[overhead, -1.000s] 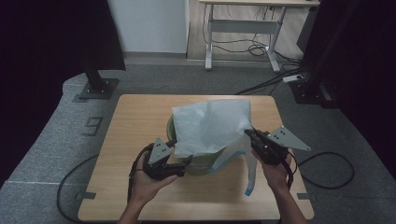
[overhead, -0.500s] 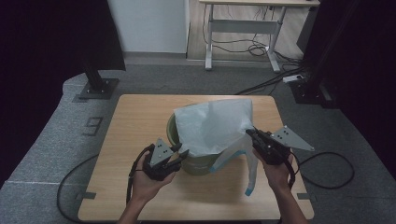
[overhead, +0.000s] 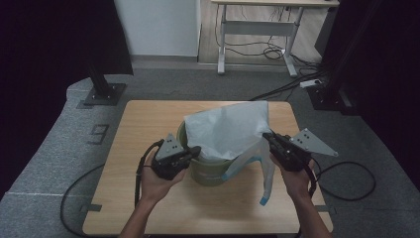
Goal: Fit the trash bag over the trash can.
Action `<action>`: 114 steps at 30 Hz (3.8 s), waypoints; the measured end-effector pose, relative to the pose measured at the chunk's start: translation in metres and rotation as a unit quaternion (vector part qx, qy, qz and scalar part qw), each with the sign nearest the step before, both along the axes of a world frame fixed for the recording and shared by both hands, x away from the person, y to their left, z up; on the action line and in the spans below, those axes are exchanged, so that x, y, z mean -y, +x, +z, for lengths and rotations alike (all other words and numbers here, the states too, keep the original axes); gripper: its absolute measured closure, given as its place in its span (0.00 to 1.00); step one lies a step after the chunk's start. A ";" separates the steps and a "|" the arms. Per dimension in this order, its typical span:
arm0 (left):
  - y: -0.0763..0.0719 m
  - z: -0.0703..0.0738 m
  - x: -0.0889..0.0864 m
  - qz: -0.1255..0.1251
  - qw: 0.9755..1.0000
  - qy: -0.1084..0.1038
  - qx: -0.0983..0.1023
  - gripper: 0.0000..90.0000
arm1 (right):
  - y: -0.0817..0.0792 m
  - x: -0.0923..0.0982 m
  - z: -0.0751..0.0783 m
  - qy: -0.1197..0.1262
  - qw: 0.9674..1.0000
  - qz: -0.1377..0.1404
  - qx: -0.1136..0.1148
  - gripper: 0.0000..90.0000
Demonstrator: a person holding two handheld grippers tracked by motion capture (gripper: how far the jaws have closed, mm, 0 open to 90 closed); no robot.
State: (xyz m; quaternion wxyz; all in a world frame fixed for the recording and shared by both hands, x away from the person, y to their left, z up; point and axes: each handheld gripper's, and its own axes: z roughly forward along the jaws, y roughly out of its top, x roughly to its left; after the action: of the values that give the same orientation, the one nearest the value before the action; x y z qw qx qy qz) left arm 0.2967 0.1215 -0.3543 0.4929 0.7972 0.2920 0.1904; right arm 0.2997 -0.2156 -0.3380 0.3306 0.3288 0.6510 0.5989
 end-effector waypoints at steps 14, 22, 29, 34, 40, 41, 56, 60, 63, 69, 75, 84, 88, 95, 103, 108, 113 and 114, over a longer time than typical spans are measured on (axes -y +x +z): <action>0.039 -0.002 0.011 0.012 0.998 0.011 -0.056 0.99 | 0.005 0.003 -0.002 -0.005 1.000 -0.003 -0.015 0.98; 0.045 -0.002 0.006 0.033 0.997 -0.017 -0.065 0.99 | 0.006 0.000 -0.002 -0.005 1.000 0.000 -0.018 0.98; 0.054 -0.002 0.005 0.053 0.994 -0.045 -0.079 0.99 | 0.007 -0.005 -0.001 -0.007 1.000 0.003 -0.017 0.98; 0.056 -0.004 0.007 0.065 0.992 -0.056 -0.091 0.95 | 0.007 -0.008 -0.001 -0.009 1.000 0.005 -0.017 0.98; 0.047 0.002 0.005 0.056 0.992 -0.072 -0.092 0.53 | 0.009 -0.008 -0.002 -0.012 1.000 0.004 -0.022 0.98; 0.041 0.006 0.005 0.051 0.992 -0.070 -0.088 0.48 | 0.010 -0.009 -0.003 -0.013 1.000 0.005 -0.026 0.98; 0.022 0.009 0.028 0.007 0.994 -0.079 -0.078 0.27 | 0.016 -0.025 -0.010 -0.034 0.998 0.017 -0.044 0.98; 0.019 0.006 0.037 -0.009 0.995 -0.074 -0.073 0.26 | 0.018 -0.025 -0.011 -0.035 0.998 0.016 -0.047 0.97; 0.020 0.003 0.046 -0.009 0.995 -0.065 -0.070 0.26 | 0.020 -0.026 -0.013 -0.035 0.998 0.014 -0.052 0.97; 0.021 0.000 0.055 -0.018 0.995 -0.062 -0.074 0.25 | 0.021 -0.025 -0.016 -0.034 0.998 0.013 -0.055 0.97; 0.020 -0.008 0.056 -0.017 0.995 -0.052 -0.081 0.24 | 0.023 -0.023 -0.016 -0.029 0.998 0.011 -0.057 0.97; 0.017 -0.016 0.061 -0.002 0.997 -0.040 -0.072 0.24 | 0.029 -0.024 -0.016 -0.022 0.997 0.011 -0.067 0.97; 0.021 -0.017 0.066 0.011 0.996 -0.045 -0.071 0.25 | 0.027 -0.025 -0.012 -0.020 0.998 0.012 -0.061 0.97; 0.019 -0.015 0.073 0.016 0.997 -0.048 -0.059 0.24 | 0.028 -0.029 -0.006 -0.027 0.998 0.003 -0.060 0.97; 0.023 -0.012 0.080 0.023 0.997 -0.043 -0.054 0.24 | 0.033 -0.031 -0.006 -0.024 0.998 -0.005 -0.066 0.97; 0.030 -0.015 0.086 0.028 0.997 -0.041 -0.066 0.25 | 0.037 -0.031 -0.005 -0.010 0.997 -0.006 -0.075 0.97; 0.033 -0.016 0.085 0.032 0.995 -0.050 -0.076 0.44 | 0.036 -0.033 -0.005 -0.008 0.997 -0.001 -0.074 0.97; 0.033 -0.016 0.084 0.027 0.995 -0.054 -0.081 0.51 | 0.035 -0.033 -0.004 -0.008 0.997 0.001 -0.072 0.97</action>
State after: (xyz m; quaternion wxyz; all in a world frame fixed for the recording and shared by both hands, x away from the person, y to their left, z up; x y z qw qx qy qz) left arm 0.3301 0.0371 -0.3698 0.5046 0.7741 0.3622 0.1224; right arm 0.3345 -0.1830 -0.3424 0.2851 0.3673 0.6782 0.5691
